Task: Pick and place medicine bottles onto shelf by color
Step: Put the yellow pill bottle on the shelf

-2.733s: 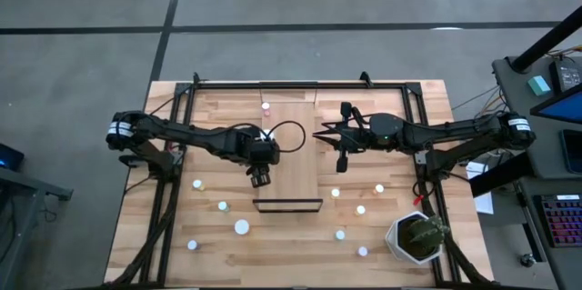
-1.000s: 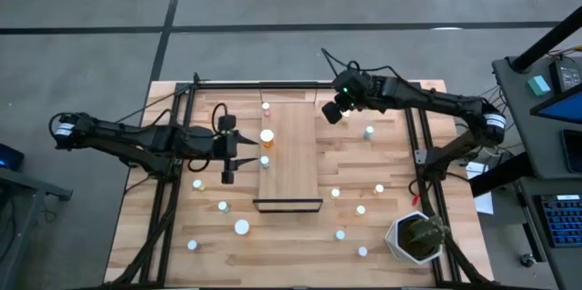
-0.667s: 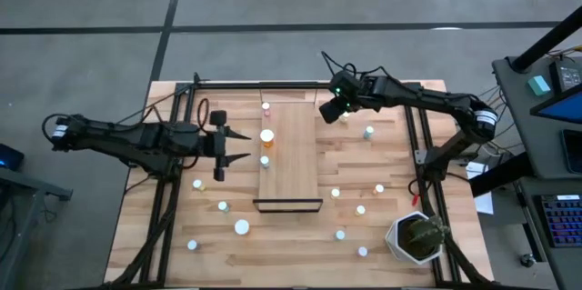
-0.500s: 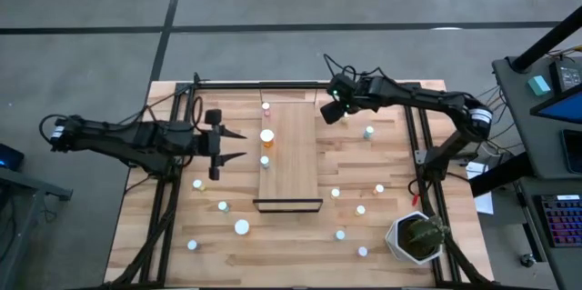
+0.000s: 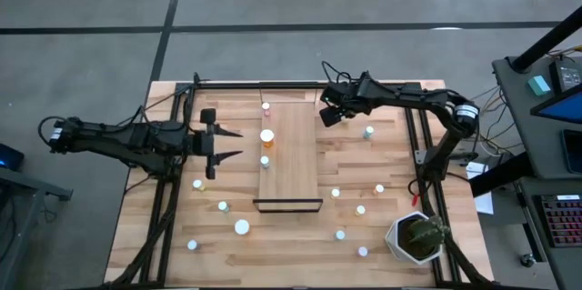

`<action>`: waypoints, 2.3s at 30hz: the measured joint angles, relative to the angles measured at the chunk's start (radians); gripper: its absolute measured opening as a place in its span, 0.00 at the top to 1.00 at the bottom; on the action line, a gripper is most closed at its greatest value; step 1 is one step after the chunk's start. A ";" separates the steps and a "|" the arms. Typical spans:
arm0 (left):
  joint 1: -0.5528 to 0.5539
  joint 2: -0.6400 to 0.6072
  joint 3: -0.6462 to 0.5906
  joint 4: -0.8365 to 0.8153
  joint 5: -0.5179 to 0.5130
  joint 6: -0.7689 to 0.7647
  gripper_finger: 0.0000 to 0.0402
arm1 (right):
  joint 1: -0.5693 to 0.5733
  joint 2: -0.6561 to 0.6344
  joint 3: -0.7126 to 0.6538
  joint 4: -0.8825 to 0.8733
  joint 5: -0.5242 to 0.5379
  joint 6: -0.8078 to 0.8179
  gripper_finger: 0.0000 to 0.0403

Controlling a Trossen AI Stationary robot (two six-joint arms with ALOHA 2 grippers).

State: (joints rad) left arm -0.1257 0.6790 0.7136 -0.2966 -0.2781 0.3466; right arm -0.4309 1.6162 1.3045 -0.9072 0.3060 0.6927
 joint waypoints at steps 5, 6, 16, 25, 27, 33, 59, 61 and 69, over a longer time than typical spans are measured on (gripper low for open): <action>0.000 -0.009 -0.001 -0.002 0.000 0.001 0.55 | -0.011 0.058 0.000 0.006 0.019 0.004 0.40; 0.000 -0.009 0.000 -0.001 0.000 0.002 0.55 | -0.015 0.069 0.000 0.006 0.022 0.003 0.40; 0.000 -0.004 0.002 0.004 0.000 0.004 0.55 | -0.037 0.098 -0.001 0.001 0.035 -0.013 0.41; 0.000 0.002 0.003 0.025 0.000 0.002 0.55 | -0.037 0.108 -0.032 0.028 0.035 -0.010 0.47; 0.000 0.003 0.003 0.027 0.000 0.001 0.55 | -0.037 0.108 -0.048 0.036 0.035 -0.005 0.47; 0.000 0.001 0.002 0.028 0.000 0.001 0.55 | -0.035 0.108 -0.065 0.063 0.035 0.001 0.57; 0.000 0.008 0.000 0.054 -0.001 0.006 0.55 | 0.269 0.011 0.329 -0.255 -0.133 -0.332 0.74; 0.000 0.008 0.000 0.055 0.000 0.006 0.55 | 0.344 0.022 0.367 -0.249 -0.129 -0.374 0.74; 0.000 0.007 0.000 0.059 0.000 0.003 0.55 | 0.515 0.072 0.369 0.021 -0.128 -0.562 0.73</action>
State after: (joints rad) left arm -0.1257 0.6865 0.7132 -0.2377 -0.2783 0.3492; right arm 0.0841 1.6885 1.6733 -0.8860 0.1782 0.1303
